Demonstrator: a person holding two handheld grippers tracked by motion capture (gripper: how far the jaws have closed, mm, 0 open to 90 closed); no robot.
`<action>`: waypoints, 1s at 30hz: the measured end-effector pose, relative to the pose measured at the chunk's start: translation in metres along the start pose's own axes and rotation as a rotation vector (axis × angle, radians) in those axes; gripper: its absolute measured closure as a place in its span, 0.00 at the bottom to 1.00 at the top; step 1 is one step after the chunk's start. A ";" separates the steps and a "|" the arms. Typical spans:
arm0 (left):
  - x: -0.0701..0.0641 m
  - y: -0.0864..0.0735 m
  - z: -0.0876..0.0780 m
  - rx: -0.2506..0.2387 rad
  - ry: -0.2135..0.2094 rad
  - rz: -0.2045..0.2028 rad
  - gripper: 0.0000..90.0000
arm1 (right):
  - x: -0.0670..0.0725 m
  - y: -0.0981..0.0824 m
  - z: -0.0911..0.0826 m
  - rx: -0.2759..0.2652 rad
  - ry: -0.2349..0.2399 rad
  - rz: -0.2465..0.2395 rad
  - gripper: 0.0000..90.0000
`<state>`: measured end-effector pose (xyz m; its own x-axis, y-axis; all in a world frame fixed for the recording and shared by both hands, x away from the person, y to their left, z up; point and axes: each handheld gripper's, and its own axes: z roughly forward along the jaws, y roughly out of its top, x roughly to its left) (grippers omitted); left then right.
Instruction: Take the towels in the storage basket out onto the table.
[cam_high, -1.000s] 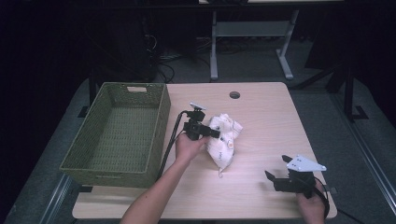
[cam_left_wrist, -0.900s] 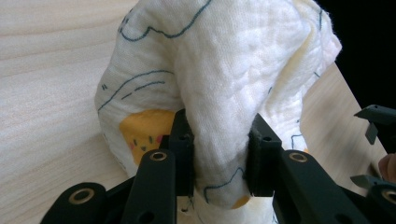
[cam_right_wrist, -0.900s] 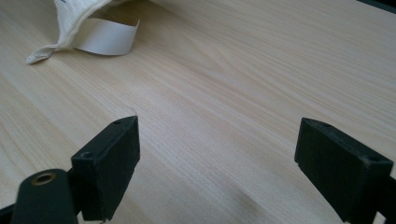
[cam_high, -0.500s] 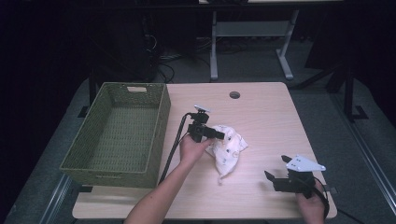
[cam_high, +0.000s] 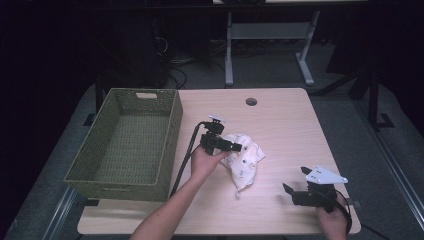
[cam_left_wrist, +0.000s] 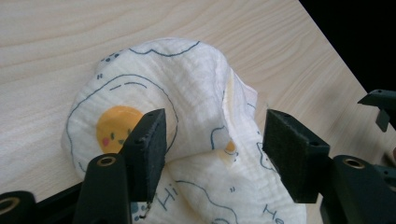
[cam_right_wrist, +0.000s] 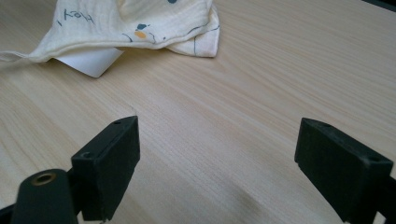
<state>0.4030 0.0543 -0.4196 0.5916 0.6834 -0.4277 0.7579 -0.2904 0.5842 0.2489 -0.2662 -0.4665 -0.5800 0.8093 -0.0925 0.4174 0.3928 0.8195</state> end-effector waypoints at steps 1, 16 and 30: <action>0.000 -0.001 -0.002 -0.004 -0.002 0.005 0.42 | 0.000 0.000 0.000 0.000 0.000 0.000 0.15; -0.009 -0.017 -0.026 -0.046 -0.017 0.101 0.31 | 0.000 0.000 0.000 0.003 -0.002 -0.001 0.15; -0.014 -0.037 -0.041 -0.066 -0.016 0.153 0.27 | 0.000 -0.001 0.001 0.009 -0.006 0.006 0.15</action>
<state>0.3555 0.0826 -0.4066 0.7035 0.6235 -0.3412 0.6393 -0.3454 0.6870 0.2491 -0.2659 -0.4675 -0.5734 0.8142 -0.0912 0.4272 0.3921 0.8147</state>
